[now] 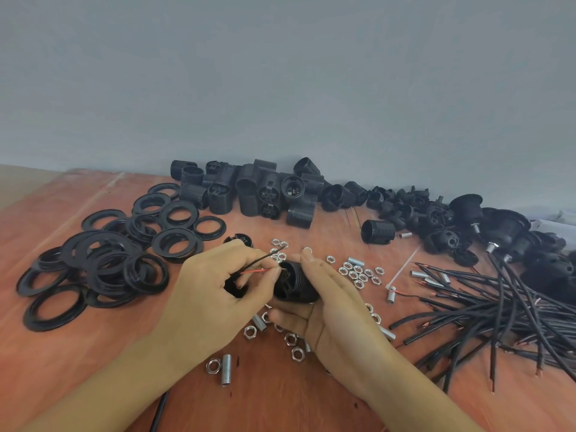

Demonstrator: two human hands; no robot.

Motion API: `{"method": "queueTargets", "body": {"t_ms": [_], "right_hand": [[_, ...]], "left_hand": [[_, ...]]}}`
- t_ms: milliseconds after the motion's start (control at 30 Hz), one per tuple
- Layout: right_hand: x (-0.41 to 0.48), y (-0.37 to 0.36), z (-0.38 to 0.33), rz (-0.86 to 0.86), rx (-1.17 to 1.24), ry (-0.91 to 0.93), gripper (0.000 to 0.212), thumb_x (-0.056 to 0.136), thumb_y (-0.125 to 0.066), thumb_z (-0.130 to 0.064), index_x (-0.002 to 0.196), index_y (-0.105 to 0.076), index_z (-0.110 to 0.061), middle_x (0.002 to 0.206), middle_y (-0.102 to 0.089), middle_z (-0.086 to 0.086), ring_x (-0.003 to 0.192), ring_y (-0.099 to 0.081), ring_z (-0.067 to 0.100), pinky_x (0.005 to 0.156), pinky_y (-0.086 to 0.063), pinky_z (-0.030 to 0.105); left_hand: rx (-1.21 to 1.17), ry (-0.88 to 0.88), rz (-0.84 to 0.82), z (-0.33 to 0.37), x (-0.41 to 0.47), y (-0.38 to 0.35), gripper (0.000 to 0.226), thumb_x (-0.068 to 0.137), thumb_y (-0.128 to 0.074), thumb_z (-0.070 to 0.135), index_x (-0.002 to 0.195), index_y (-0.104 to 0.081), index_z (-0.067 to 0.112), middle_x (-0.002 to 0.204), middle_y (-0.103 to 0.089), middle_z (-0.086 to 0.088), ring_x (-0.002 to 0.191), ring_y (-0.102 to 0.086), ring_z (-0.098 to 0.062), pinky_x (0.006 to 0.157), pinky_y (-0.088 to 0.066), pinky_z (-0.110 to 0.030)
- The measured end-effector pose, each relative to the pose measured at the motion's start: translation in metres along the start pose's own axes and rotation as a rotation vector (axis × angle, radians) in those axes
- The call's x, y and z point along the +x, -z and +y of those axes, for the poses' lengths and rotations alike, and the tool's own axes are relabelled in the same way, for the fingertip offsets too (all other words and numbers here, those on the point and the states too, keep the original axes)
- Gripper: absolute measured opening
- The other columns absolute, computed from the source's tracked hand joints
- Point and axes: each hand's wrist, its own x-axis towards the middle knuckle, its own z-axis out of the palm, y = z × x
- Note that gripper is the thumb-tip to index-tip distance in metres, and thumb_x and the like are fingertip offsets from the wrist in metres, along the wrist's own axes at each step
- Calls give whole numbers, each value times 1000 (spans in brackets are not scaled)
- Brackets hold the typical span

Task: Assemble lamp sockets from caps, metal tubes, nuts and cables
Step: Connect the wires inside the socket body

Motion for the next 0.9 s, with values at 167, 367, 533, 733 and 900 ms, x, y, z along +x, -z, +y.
{"method": "queueTargets", "body": {"t_ms": [167,367,533,733,900], "right_hand": [[4,5,0,63,45,28,34,82,-64,-39,95,-68,-7,87,-72,13,85,-74,30,57,-57,28],[1,1,-1,23,14,-5,38,79,-66,-40,98,-72,-8,89,-72,14,79,-74,26,58,-57,27],[2,2,-1,20,42,-3,49,82,-64,-39,111,-65,0,91,-73,15,77,-72,24,59,-57,28],[3,3,0,32,20,27,35,80,-67,-42,95,-74,-11,88,-72,13,78,-72,24,59,-57,28],[1,2,1,19,-27,56,33,77,-67,-43,92,-74,-14,87,-72,11,75,-71,23,62,-57,28]], "left_hand": [[-17,-16,44,0,1,4,17,84,-61,27,75,-70,15,57,-42,5,56,-49,-13,59,-39,-15],[-24,-30,26,-2,1,2,18,84,-62,27,77,-72,13,56,-42,3,54,-47,-11,59,-39,-16],[-29,-32,20,-3,0,1,18,83,-63,28,76,-71,14,56,-41,4,54,-48,-12,59,-40,-17],[-29,-37,31,-4,-1,1,19,83,-63,29,77,-71,13,56,-42,3,53,-48,-12,57,-42,-22],[-23,-52,20,-5,-1,1,16,84,-63,27,77,-71,14,57,-41,6,54,-49,-13,57,-42,-20]]}}
